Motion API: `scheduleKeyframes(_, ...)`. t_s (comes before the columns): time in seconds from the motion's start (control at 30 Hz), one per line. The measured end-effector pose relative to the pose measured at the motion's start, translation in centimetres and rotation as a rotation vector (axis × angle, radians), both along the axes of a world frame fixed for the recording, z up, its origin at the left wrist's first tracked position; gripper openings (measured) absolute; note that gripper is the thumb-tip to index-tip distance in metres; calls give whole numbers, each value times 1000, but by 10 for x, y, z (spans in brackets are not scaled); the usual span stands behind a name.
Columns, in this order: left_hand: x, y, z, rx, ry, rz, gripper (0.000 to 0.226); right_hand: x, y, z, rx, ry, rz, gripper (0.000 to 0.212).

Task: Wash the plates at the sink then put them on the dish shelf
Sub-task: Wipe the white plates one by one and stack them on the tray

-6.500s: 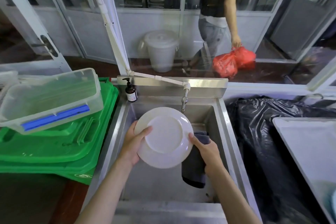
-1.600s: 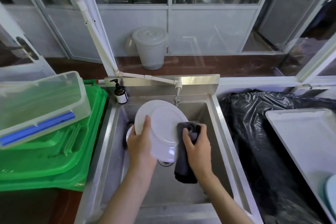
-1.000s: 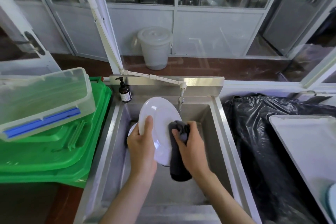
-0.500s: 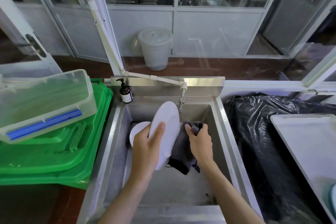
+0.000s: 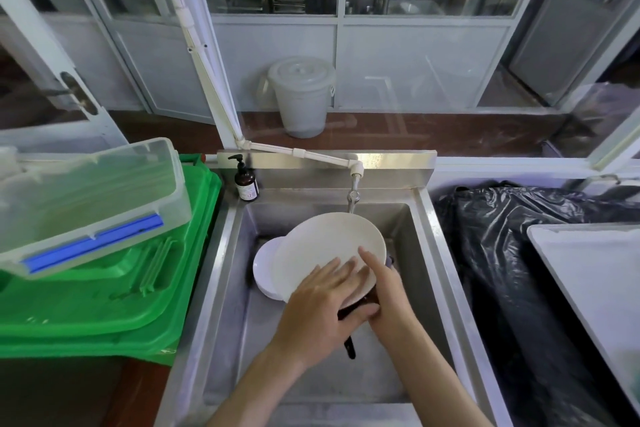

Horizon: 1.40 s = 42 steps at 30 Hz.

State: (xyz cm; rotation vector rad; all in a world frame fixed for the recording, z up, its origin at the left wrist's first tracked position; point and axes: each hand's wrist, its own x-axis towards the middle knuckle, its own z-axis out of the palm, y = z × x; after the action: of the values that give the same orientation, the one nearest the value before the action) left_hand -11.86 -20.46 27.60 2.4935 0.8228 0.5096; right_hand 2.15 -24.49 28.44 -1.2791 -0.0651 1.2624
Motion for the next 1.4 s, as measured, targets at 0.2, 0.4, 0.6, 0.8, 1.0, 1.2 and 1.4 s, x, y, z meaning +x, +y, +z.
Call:
scheduleKeyframes(0.2,-14,45,3,-116,-335,436,40,14,-4,3,-9,-100,-157,26)
scheduleKeyframes(0.4,-12,65,27,-1376,-677,676,33,16,-14,12,-28,-279,-24,36)
scheduleKeyframes(0.6,-18,65,22,-1412,-713,803,47,34,-23,-8,-171,-332,-48,52)
scheduleKeyframes(0.8,-20,54,30,-1333,-716,848,36,64,-7,14,-33,-607,-212,51)
scheduleKeyframes(1.0,-1,43,25,-1299,-657,781,34,36,24,31,233,-1341,185,54)
scheduleKeyframes(1.2,-1,50,34,-1363,-773,780,40,37,22,-6,275,-1720,523,60)
scheduleKeyframes(1.4,-10,56,33,-1265,-925,868,21,-1,-16,-24,120,-1766,338,47)
